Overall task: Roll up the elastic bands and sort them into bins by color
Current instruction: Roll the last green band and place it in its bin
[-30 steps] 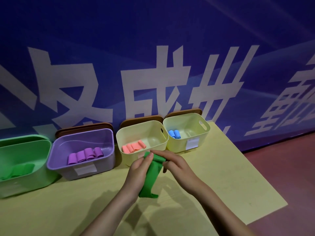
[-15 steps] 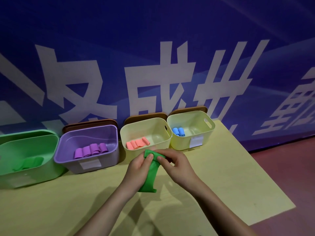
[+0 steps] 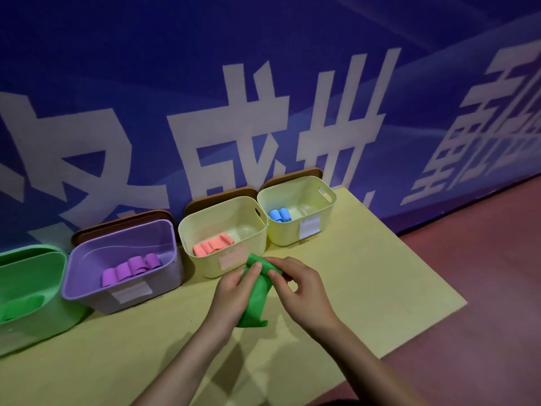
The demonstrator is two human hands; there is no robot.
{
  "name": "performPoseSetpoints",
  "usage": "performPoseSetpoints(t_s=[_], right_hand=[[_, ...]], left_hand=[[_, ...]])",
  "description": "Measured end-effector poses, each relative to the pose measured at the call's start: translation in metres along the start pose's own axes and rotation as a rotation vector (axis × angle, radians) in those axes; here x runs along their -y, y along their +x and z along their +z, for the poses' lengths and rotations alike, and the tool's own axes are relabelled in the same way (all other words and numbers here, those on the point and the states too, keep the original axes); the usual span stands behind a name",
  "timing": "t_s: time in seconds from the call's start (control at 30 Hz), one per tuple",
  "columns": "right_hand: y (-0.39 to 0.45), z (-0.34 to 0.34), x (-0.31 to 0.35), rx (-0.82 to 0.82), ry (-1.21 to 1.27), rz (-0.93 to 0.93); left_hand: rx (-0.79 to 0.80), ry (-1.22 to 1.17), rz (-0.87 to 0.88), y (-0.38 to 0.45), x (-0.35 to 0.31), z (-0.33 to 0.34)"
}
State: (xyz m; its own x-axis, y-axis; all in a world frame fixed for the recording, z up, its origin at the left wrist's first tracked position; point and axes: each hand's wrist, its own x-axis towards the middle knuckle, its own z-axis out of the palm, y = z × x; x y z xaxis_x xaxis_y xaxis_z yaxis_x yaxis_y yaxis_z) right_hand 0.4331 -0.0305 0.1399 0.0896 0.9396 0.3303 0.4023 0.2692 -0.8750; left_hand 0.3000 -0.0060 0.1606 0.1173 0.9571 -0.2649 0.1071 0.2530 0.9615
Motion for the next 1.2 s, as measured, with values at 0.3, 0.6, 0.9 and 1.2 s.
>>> performPoseSetpoints(t_s=[0.3, 0.6, 0.9, 1.2], right_hand=[[-0.027, -0.017, 0.000, -0.106, -0.100, -0.045], [-0.047, -0.050, 0.008, -0.056, 0.114, 0.190], [-0.049, -0.041, 0.012, -0.041, 0.293, 0.353], [-0.039, -0.011, 0.013, -0.049, 0.082, 0.172]], left_hand=[[0.067, -0.012, -0.017, -0.018, -0.003, 0.023], [0.255, -0.042, -0.019, -0.033, -0.004, 0.042], [0.320, -0.001, 0.110, -0.032, 0.006, 0.036], [0.160, -0.055, 0.040, -0.024, 0.020, 0.022]])
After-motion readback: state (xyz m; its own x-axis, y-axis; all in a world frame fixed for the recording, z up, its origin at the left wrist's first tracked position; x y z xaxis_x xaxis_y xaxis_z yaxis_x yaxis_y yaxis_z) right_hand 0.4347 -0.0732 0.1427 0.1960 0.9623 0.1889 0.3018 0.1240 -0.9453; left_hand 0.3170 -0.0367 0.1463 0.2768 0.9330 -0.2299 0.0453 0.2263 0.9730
